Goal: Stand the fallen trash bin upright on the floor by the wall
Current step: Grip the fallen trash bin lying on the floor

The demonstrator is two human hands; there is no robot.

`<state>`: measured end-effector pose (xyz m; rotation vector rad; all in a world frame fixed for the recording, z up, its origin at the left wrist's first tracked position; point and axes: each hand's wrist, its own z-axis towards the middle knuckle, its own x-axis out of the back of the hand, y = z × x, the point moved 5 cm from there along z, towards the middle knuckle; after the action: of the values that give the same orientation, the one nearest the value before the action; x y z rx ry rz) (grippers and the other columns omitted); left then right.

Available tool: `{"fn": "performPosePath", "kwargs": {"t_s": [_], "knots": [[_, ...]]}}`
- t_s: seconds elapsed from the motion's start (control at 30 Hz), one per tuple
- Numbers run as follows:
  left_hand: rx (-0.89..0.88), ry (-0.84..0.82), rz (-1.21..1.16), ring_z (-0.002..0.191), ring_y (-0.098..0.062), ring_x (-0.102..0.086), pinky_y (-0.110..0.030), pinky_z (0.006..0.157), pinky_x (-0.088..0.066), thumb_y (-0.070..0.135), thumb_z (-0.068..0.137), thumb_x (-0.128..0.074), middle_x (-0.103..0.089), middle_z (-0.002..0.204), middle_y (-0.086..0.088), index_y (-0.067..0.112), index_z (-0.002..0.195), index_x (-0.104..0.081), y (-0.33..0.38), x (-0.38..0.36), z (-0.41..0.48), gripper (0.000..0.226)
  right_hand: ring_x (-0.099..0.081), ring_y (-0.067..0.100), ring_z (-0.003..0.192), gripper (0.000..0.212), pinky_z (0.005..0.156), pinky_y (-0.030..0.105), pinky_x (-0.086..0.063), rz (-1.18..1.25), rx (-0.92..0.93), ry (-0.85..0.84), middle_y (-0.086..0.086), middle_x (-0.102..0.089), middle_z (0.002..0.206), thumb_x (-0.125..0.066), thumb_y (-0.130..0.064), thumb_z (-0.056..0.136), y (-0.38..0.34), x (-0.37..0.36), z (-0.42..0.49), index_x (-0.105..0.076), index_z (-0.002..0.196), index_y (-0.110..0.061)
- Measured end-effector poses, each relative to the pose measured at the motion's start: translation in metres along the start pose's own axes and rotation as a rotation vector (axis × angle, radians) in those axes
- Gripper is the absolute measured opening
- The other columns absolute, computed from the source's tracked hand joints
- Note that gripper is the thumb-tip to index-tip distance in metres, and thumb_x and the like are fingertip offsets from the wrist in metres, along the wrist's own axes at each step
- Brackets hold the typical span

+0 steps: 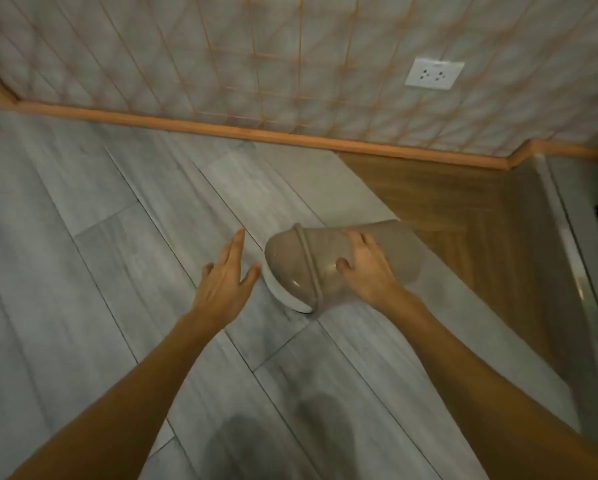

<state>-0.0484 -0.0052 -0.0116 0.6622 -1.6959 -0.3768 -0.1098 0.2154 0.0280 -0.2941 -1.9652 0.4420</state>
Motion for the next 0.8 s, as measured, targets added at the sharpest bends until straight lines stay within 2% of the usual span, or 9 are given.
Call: {"fn": "performPosePath", "kwargs": {"t_s": [0.13, 0.23, 0.3, 0.4, 0.5, 0.57, 0.63, 0.73, 0.8], "knots": [[0.182, 0.016, -0.248, 0.136, -0.029, -0.04, -0.043, 0.111, -0.035, 0.032, 0.098, -0.048, -0.037, 0.152, -0.013, 0.011, 0.149, -0.028, -0.026, -0.048, 0.023, 0.058, -0.047, 0.04, 0.122, 0.046, 0.102, 0.051, -0.04, 0.028, 0.1, 0.03, 0.02, -0.045, 0.136, -0.051, -0.016, 0.093, -0.005, -0.035, 0.029, -0.042, 0.137, -0.007], [0.348, 0.066, -0.441, 0.125, -0.028, -0.05, -0.031, 0.095, -0.039, 0.03, 0.098, -0.048, -0.049, 0.142, -0.012, 0.01, 0.141, -0.042, -0.043, -0.077, 0.04, 0.048, -0.056, 0.04, 0.108, 0.042, 0.095, 0.046, -0.046, 0.06, 0.175, 0.08, 0.022, -0.049, 0.128, -0.05, -0.012, 0.092, -0.009, -0.052, 0.05, -0.044, 0.133, -0.006], [0.441, 0.078, -0.575, 0.119, -0.027, -0.052, -0.032, 0.093, -0.039, 0.03, 0.098, -0.045, -0.052, 0.138, -0.011, 0.011, 0.136, -0.047, -0.049, -0.093, 0.049, 0.042, -0.057, 0.038, 0.107, 0.041, 0.092, 0.038, -0.045, 0.063, 0.197, 0.09, 0.022, -0.047, 0.13, -0.048, -0.009, 0.093, -0.014, -0.057, 0.061, -0.043, 0.134, -0.005], [0.611, 0.073, -0.821, 0.106, -0.025, -0.056, -0.043, 0.097, -0.043, 0.028, 0.099, -0.041, -0.059, 0.123, -0.009, 0.014, 0.12, -0.055, -0.056, -0.103, 0.051, 0.029, -0.054, 0.035, 0.114, 0.042, 0.083, 0.026, -0.039, 0.062, 0.192, 0.075, 0.022, -0.045, 0.133, -0.049, -0.007, 0.093, -0.025, -0.057, 0.063, -0.041, 0.134, -0.001], [0.669, 0.028, -0.966, 0.092, -0.018, -0.057, -0.044, 0.092, -0.042, 0.032, 0.1, -0.039, -0.058, 0.113, -0.004, 0.016, 0.124, -0.053, -0.081, -0.153, 0.051, 0.033, -0.056, 0.036, 0.11, 0.039, 0.078, 0.027, -0.04, 0.062, 0.183, 0.108, 0.023, -0.05, 0.13, -0.05, -0.004, 0.091, -0.003, -0.102, 0.069, -0.046, 0.129, 0.005], [0.691, -0.012, -0.978, 0.099, -0.021, -0.056, -0.044, 0.091, -0.042, 0.036, 0.1, -0.038, -0.058, 0.113, -0.004, 0.017, 0.126, -0.052, -0.086, -0.161, 0.055, 0.035, -0.057, 0.04, 0.106, 0.035, 0.074, 0.031, -0.043, 0.049, 0.148, 0.123, 0.026, -0.054, 0.122, -0.049, -0.002, 0.09, 0.0, -0.103, 0.072, -0.049, 0.123, 0.007], [0.707, -0.041, -0.984, 0.105, -0.024, -0.055, -0.044, 0.09, -0.043, 0.038, 0.1, -0.038, -0.058, 0.117, -0.004, 0.017, 0.127, -0.051, -0.085, -0.167, 0.048, 0.037, -0.059, 0.041, 0.1, 0.034, 0.068, 0.032, -0.039, 0.041, 0.151, 0.15, 0.027, -0.058, 0.115, -0.047, 0.0, 0.09, -0.001, -0.101, 0.067, -0.05, 0.123, 0.008], [0.734, -0.055, -1.019, 0.108, -0.025, -0.055, -0.046, 0.093, -0.044, 0.042, 0.099, -0.036, -0.057, 0.126, -0.006, 0.016, 0.134, -0.048, -0.085, -0.175, 0.043, 0.044, -0.057, 0.039, 0.086, 0.036, 0.065, 0.029, -0.035, 0.018, 0.181, 0.131, 0.026, -0.06, 0.109, -0.046, 0.001, 0.089, -0.002, -0.098, 0.061, -0.049, 0.125, 0.008], [0.739, -0.076, -1.052, 0.113, -0.027, -0.055, -0.048, 0.095, -0.044, 0.047, 0.099, -0.034, -0.056, 0.132, -0.008, 0.017, 0.136, -0.046, -0.084, -0.18, 0.037, 0.05, -0.055, 0.035, 0.081, 0.033, 0.063, 0.03, -0.036, 0.037, 0.193, 0.124, 0.025, -0.061, 0.104, -0.046, 0.001, 0.087, -0.002, -0.094, 0.057, -0.053, 0.119, 0.008]]}}
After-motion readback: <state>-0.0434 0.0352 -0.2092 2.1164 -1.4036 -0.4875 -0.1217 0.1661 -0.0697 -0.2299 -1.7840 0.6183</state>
